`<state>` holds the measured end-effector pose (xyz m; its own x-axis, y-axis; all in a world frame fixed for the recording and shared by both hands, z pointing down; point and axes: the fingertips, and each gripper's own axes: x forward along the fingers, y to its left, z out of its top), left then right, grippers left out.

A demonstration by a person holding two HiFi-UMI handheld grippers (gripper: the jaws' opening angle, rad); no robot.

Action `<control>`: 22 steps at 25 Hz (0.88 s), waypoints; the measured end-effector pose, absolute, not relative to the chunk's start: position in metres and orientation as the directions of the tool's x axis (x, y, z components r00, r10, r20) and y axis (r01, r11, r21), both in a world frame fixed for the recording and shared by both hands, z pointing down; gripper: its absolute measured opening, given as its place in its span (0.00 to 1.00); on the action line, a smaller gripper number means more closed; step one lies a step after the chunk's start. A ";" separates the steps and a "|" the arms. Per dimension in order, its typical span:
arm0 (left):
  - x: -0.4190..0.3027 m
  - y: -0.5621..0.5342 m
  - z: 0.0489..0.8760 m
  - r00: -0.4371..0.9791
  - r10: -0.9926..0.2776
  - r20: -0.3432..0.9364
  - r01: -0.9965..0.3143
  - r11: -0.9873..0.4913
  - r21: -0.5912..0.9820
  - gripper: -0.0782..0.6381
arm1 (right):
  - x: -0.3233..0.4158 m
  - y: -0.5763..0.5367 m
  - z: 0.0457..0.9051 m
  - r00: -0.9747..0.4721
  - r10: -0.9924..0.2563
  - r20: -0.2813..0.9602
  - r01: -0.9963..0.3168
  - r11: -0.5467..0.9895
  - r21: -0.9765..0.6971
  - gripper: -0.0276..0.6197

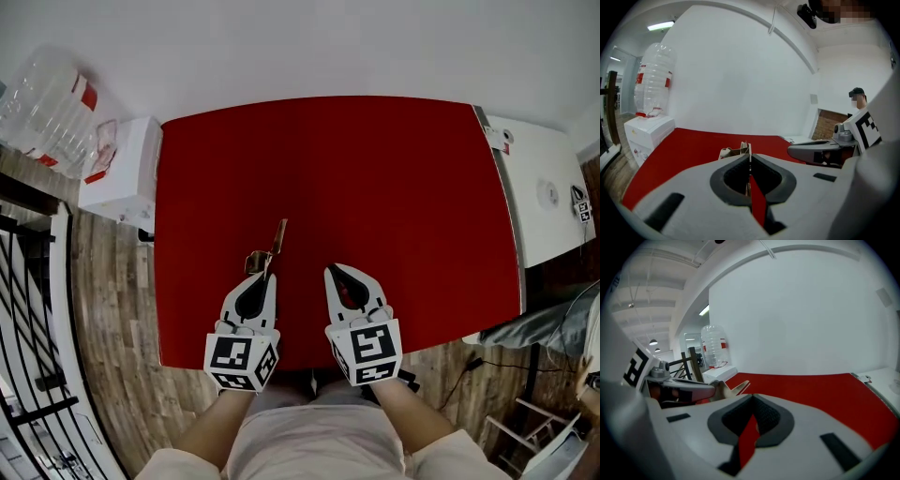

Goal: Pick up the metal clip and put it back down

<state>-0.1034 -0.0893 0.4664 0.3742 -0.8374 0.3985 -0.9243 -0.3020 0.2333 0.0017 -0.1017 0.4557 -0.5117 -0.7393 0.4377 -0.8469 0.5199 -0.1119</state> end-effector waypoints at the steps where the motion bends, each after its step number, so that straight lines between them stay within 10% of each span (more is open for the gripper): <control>1: -0.103 -0.092 0.474 0.376 -0.835 0.402 -0.923 -0.299 0.242 0.12 | 0.000 -0.103 0.462 -0.513 -0.735 0.443 -0.846 0.522 -0.112 0.05; 22: -0.098 -0.150 0.590 0.377 -0.795 0.475 -0.918 -0.253 0.305 0.12 | 0.003 -0.130 0.552 -0.516 -0.696 0.499 -0.850 0.490 -0.195 0.05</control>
<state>-0.0979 -0.1497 0.5899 0.3769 -0.7952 0.4750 -0.9181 -0.2531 0.3049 0.0034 -0.1305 0.5518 -0.5157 -0.6962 0.4994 -0.8499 0.4895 -0.1952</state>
